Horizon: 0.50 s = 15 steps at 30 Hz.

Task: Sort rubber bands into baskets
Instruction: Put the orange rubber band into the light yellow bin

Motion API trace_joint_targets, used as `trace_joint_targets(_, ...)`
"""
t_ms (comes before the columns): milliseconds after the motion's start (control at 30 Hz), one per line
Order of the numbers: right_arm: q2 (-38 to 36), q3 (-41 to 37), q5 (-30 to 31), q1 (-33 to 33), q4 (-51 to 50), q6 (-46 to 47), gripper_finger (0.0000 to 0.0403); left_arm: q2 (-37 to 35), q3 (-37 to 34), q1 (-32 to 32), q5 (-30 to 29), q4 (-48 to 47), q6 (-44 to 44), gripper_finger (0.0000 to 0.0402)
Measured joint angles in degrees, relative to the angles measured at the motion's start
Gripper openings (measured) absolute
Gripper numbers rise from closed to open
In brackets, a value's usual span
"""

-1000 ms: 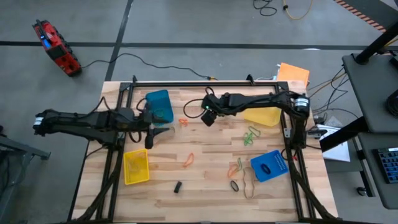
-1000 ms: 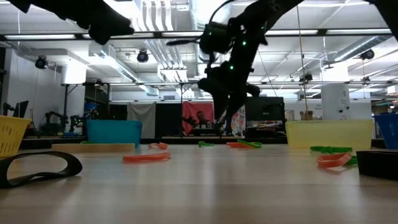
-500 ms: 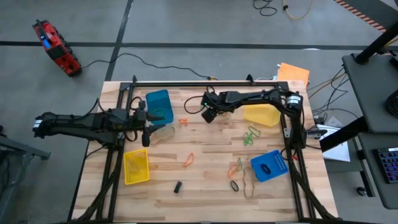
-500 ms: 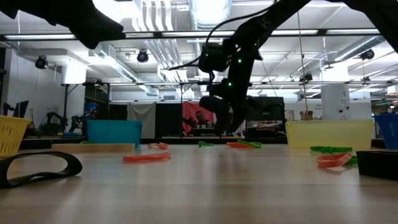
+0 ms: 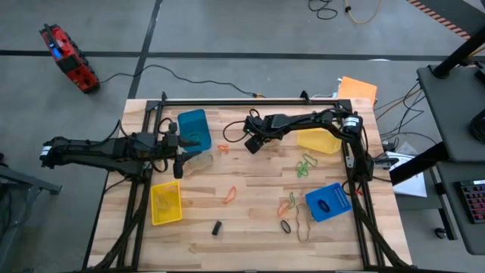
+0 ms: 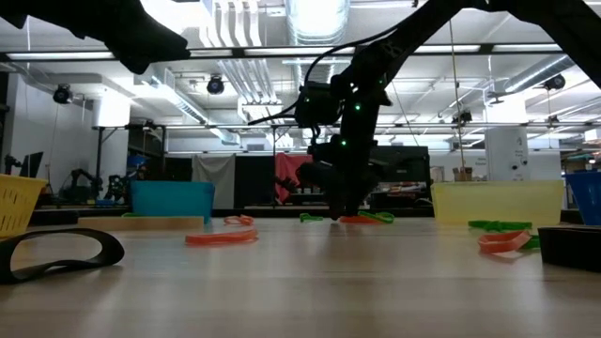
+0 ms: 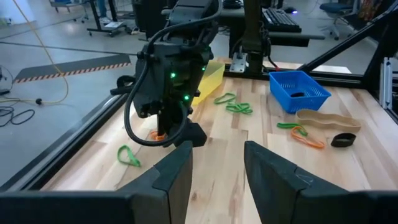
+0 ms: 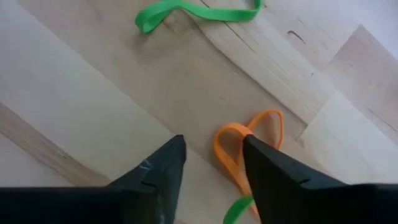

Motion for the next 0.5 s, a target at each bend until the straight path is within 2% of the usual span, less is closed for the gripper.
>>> trace_joint_targets(333, 0.0, -0.69, 0.0, 0.0, -0.07, -1.48, 0.0024, 0.05, -0.02, 0.0, -0.09, -0.04, 0.01, 0.0129)
trace_joint_targets(500, -0.43, -0.78, 0.09, 0.12, -0.15, -2.21, 0.001, 0.13, -0.04, 0.0, -0.11, -0.06, 0.01, 0.0129)
